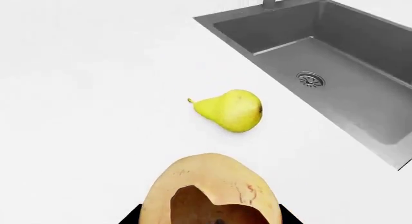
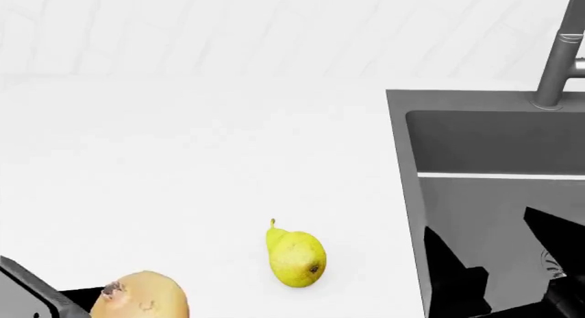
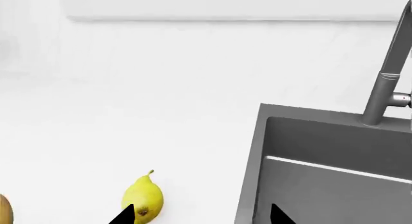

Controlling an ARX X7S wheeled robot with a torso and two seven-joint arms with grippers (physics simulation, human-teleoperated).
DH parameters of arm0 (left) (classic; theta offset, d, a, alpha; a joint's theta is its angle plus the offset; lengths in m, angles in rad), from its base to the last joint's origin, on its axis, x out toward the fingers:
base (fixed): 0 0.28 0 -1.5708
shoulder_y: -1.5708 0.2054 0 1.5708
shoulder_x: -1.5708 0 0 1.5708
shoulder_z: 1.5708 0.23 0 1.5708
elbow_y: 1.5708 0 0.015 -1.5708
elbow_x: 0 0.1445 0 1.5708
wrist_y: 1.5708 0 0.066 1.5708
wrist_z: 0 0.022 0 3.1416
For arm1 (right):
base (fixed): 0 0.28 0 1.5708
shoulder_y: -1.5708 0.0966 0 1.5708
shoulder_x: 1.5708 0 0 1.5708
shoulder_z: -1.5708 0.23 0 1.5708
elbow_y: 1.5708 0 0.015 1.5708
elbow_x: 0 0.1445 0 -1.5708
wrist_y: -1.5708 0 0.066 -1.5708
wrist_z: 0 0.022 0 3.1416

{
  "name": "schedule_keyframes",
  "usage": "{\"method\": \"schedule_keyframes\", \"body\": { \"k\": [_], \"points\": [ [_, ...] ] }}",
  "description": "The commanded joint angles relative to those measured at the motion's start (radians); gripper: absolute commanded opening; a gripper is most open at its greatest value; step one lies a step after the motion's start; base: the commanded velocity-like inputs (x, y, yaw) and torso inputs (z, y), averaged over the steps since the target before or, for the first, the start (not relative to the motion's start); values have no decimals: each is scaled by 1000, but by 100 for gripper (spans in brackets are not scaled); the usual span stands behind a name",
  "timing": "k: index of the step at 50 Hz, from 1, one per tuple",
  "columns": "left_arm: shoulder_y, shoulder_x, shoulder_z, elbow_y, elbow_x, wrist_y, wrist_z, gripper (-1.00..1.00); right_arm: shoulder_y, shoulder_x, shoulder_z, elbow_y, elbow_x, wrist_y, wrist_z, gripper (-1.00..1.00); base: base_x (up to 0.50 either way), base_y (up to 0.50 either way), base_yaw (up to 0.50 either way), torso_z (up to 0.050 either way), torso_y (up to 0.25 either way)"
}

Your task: There is a mixed pile of frozen fruits and vegetables on the counter. Locate all the frozen vegetables and place the items in a bowl on the counter. Take all the frozen fruits and defrost them in a running sink.

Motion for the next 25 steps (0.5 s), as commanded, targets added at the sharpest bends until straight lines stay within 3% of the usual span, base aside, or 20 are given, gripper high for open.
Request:
{"method": "schedule_keyframes", "body": {
  "k": [1,2,17,25],
  "points": [
    [-129,-100,-117,10,-116,73,-111,-100,639,-333,-526,156,13,407,85,100,0,0,0,0,0],
    [-127,-108,-127,7,-121,77,-106,-100,774,-345,-536,163,9,416,85,100,0,0,0,0,0],
    [-96,-153,-193,2,-109,103,-72,-100,978,-505,-662,311,-31,560,77,100,0,0,0,1,0],
    [-132,-151,-189,-23,-114,113,-91,-100,992,-565,-719,341,-71,595,57,100,0,0,0,0,1]
  ]
}}
